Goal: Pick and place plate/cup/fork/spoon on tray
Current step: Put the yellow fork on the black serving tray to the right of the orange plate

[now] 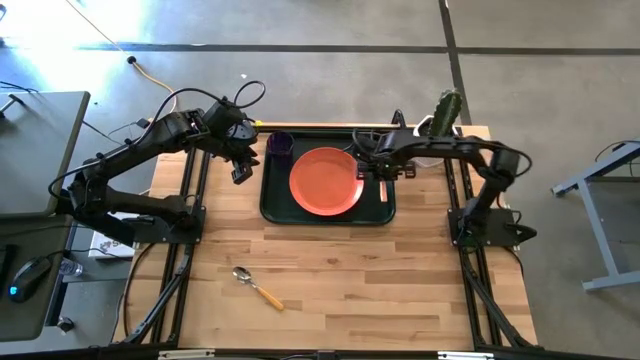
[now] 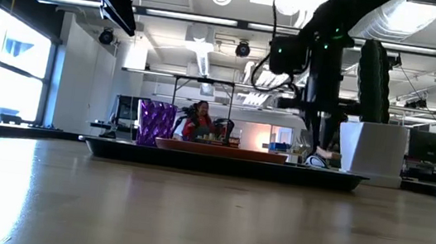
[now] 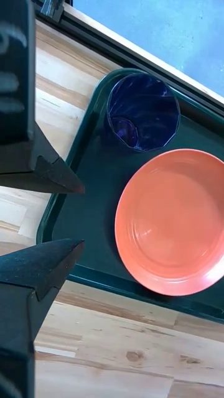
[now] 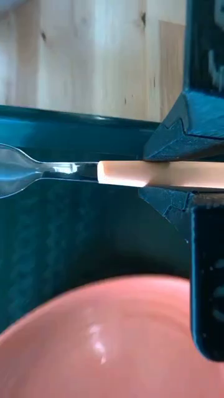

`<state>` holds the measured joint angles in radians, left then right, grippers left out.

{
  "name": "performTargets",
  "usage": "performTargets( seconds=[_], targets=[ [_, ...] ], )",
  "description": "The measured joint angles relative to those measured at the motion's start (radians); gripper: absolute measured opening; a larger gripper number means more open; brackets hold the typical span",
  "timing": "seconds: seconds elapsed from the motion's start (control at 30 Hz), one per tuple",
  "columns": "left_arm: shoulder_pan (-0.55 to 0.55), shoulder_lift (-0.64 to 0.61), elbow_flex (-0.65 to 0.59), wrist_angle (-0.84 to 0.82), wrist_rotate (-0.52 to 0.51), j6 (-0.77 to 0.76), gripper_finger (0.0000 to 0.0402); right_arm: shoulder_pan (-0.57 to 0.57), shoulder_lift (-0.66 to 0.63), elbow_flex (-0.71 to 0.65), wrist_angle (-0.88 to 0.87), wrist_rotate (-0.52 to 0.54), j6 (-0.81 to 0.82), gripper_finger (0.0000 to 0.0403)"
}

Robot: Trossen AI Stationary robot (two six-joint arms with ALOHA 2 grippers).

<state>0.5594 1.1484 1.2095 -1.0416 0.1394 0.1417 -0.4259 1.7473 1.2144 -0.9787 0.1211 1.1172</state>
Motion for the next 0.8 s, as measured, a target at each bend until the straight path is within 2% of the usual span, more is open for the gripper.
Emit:
performTargets(
  seconds=[0.4,0.8],
  targets=[
    [0.000,0.000,0.000,0.000,0.000,0.000,0.0117,-0.007,0.138,0.000,0.056,-0.055,0.003,0.0028],
    [0.000,0.000,0.000,0.000,0.000,0.000,0.0117,-0.011,0.150,0.000,0.052,-0.066,0.001,0.0028]
  ],
)
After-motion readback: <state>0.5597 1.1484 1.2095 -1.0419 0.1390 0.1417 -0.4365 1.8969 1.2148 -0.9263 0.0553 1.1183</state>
